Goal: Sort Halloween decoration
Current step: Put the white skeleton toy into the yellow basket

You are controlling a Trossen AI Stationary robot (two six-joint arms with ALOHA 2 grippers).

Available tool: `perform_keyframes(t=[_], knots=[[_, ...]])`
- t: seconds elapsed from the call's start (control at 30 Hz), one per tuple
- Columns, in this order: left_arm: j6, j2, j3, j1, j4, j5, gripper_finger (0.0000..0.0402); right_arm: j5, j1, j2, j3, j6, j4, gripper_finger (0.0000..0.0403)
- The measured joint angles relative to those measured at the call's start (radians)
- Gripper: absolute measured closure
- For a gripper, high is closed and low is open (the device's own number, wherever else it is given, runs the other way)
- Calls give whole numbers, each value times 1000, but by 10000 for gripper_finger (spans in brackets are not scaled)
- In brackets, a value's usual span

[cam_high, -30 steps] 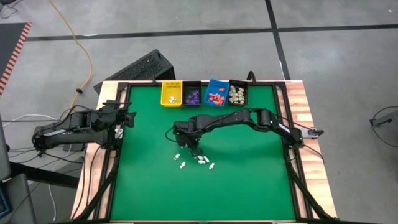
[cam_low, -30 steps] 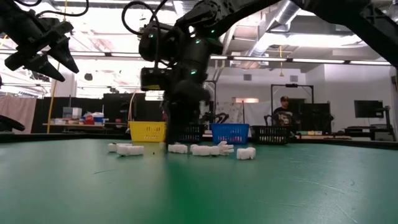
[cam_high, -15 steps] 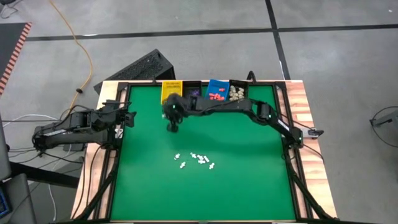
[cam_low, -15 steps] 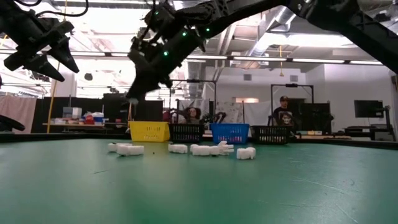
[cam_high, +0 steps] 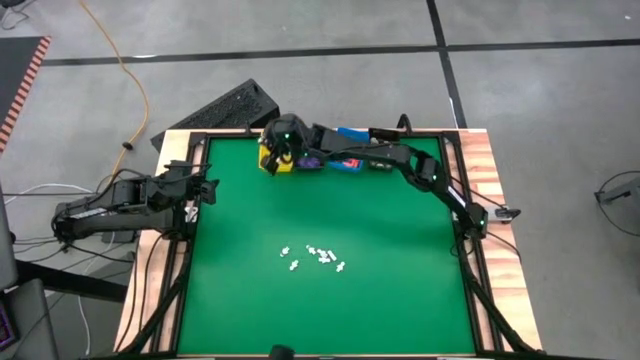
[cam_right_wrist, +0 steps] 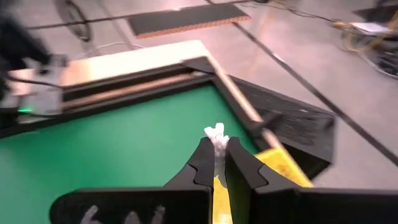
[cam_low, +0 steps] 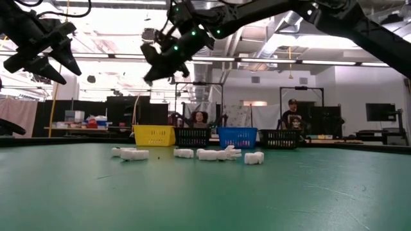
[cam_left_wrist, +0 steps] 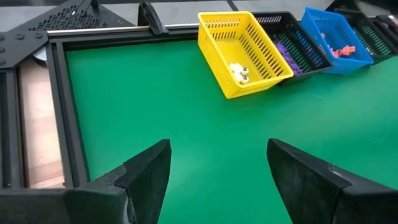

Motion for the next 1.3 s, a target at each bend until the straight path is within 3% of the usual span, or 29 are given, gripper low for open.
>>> perform_keyframes(t=[0.6,0.83,1.13,1.3], knots=[[6,0,0,0,-3,-20,145,-15,-92,0,-40,-3,-114,356],[4,0,0,0,-1,-21,145,-49,-89,0,-96,1,-108,301],[-4,0,0,0,-1,-20,145,-94,-83,0,-71,5,-122,208],[-2,0,0,0,-1,-19,145,-130,-75,0,-16,3,-169,195]])
